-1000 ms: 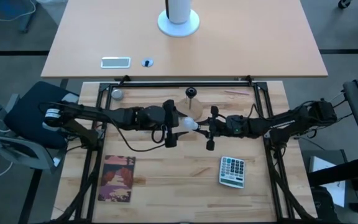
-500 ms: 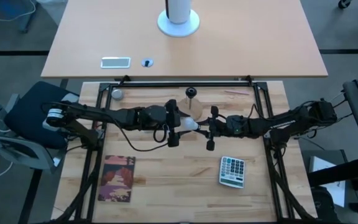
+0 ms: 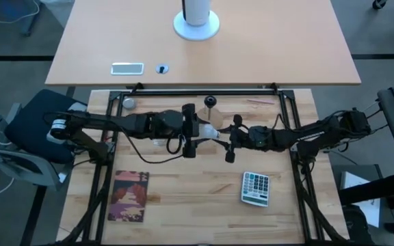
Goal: Screw lightbulb
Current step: Insert the lightbulb into the lamp
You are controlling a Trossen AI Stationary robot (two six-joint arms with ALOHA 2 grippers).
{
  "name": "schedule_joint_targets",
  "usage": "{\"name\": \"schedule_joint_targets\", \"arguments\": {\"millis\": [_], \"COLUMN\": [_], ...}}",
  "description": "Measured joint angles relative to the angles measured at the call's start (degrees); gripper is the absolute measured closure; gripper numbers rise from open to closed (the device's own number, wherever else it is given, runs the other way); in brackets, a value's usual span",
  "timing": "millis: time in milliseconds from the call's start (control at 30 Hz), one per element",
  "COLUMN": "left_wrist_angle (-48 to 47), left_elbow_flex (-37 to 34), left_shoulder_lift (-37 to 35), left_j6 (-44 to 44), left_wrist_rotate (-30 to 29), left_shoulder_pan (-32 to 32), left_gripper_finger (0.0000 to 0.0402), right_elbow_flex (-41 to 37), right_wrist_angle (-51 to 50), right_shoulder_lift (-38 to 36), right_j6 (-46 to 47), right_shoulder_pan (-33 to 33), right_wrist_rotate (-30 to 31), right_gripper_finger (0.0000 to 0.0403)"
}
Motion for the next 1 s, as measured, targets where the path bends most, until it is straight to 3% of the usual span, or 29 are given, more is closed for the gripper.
{"name": "schedule_joint_targets", "arguments": {"millis": [200,300,467,700,833,1000], "left_wrist_angle": [-14.84,-23.53,-38.82,-55.01,-51.64,-51.11], "left_elbow_flex": [12.30,19.56,35.43,57.78,52.49,50.72], "left_shoulder_lift": [0.83,3.70,12.92,28.29,27.38,27.02], "left_j6": [5.31,7.00,9.63,14.58,20.26,18.86], "left_wrist_rotate": [-0.37,0.37,10.48,11.64,11.52,11.28], "left_shoulder_pan": [5.48,9.99,17.54,22.12,22.27,22.41], "left_gripper_finger": [0.0163,0.0163,0.0163,0.0164,0.0164,0.0164], "right_elbow_flex": [0.44,0.64,0.66,0.66,0.62,0.59], "right_wrist_angle": [-7.49,-9.28,-13.26,-19.29,-20.65,-22.00], "right_shoulder_lift": [-1.10,-2.12,-4.38,-7.93,-8.31,-7.62], "right_j6": [0.99,2.69,6.80,11.13,11.42,12.61], "right_shoulder_pan": [0.01,-0.25,-0.92,-1.77,-1.77,-1.80], "right_wrist_rotate": [8.26,9.45,9.09,8.76,8.74,8.68], "right_gripper_finger": [0.0229,0.0235,0.0253,0.0283,0.0298,0.0316]}}
